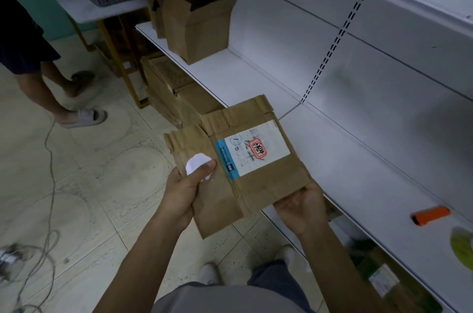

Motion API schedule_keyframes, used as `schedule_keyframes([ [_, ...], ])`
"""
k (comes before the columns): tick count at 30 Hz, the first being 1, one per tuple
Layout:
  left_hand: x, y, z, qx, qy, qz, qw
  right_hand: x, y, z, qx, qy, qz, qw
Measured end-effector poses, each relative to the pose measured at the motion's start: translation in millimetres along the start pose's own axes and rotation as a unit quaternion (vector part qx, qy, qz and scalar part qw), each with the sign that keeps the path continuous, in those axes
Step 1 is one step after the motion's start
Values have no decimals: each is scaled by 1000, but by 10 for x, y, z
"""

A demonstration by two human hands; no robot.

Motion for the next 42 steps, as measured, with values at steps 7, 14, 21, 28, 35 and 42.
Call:
schedule_keyframes([
  [7,-255,-25,-299,-41,294,330,896,-235,53,-77,-120,-147,19,982],
  [14,-552,-321,-91,48,617,650,440,-203,-97,986,94,-116,49,988],
  [21,-1523,-342,156,30,614,744,262,440,-305,1884,175,-142,-98,969],
  [28,-2513,66,564,-69,634,712,294,1318,-295,2554,214,-117,-239,940],
  [35,-3486,701,1016,-92,648,674,343,1980,41,3357,240,-164,-332,897],
  [42,-4223,1423,1235,-120,662,656,342,2479,735,4232,182,-175,-409,877],
])
Point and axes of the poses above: each hand's wrist, its own y-axis towards the middle knuckle, its own z-axis out of the palm, x = y × z, the point moved 5 cm from there along y, towards the middle knuckle, and after that the axes turned 2 degrees about y, right-handed, at the moved point
